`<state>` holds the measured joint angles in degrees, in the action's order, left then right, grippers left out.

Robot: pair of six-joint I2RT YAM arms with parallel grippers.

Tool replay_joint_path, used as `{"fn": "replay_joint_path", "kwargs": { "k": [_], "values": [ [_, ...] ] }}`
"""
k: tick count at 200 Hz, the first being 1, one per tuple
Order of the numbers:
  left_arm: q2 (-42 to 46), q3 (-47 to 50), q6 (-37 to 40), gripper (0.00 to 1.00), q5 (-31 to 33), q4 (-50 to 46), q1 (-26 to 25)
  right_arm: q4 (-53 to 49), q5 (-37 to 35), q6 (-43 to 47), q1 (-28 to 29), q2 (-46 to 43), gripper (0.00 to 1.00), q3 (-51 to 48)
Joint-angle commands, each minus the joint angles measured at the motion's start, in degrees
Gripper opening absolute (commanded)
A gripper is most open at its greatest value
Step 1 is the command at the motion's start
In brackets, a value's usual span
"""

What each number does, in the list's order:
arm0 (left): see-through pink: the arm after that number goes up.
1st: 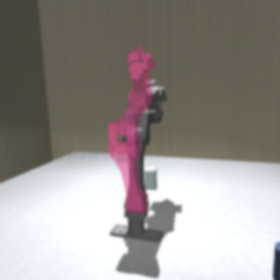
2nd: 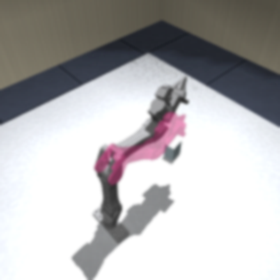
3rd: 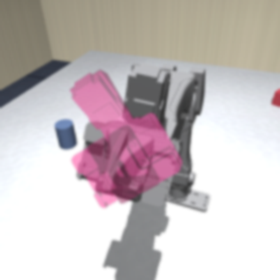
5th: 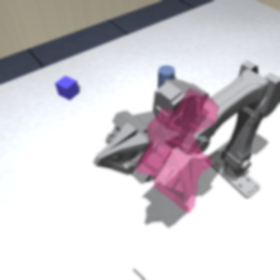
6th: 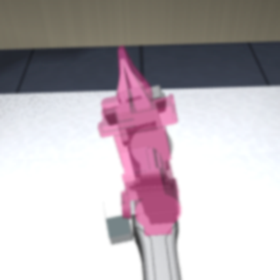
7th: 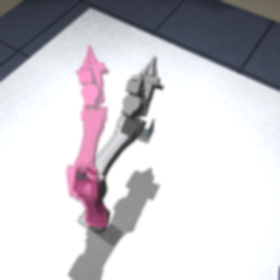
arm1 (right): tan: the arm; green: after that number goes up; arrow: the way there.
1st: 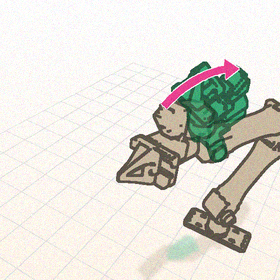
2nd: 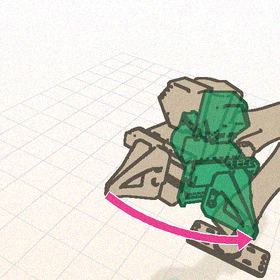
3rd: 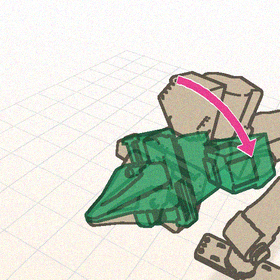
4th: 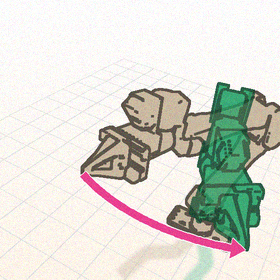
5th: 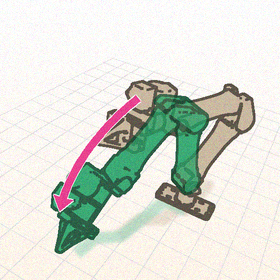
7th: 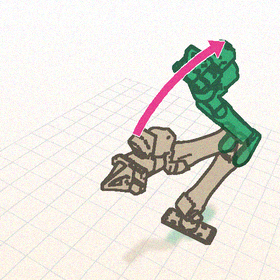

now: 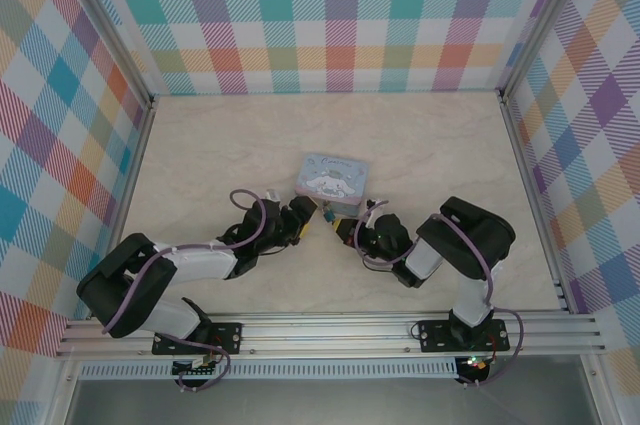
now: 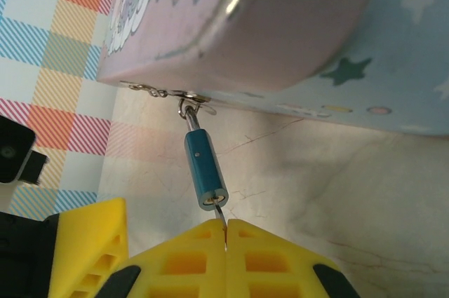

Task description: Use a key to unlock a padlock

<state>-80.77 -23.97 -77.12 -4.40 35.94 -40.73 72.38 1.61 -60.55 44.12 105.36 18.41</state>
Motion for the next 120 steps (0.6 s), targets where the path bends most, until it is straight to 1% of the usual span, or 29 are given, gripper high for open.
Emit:
{"fn": "replay_joint_path", "kwargs": {
  "k": [1,27,69,120],
  "values": [
    [-0.02,0.92,0.14,0.63,-0.14,2.18,0.13,-0.49,-2.31,-4.25,0.88,-1.13,0.01,-0.22],
    [-1.79,0.74,0.13,0.56,-1.55,5.13,0.12,0.81,-2.62,-5.78,0.88,-0.77,0.01,0.04],
    [-7.92,-1.02,0.27,0.47,-3.76,10.59,-0.43,0.88,-2.71,-6.67,0.93,-0.94,0.01,0.38],
    [-12.38,-3.43,3.95,0.46,-2.8,11.86,-0.97,0.88,-2.12,-6.64,1.1,-0.25,0.01,1.19]
  ]
}}
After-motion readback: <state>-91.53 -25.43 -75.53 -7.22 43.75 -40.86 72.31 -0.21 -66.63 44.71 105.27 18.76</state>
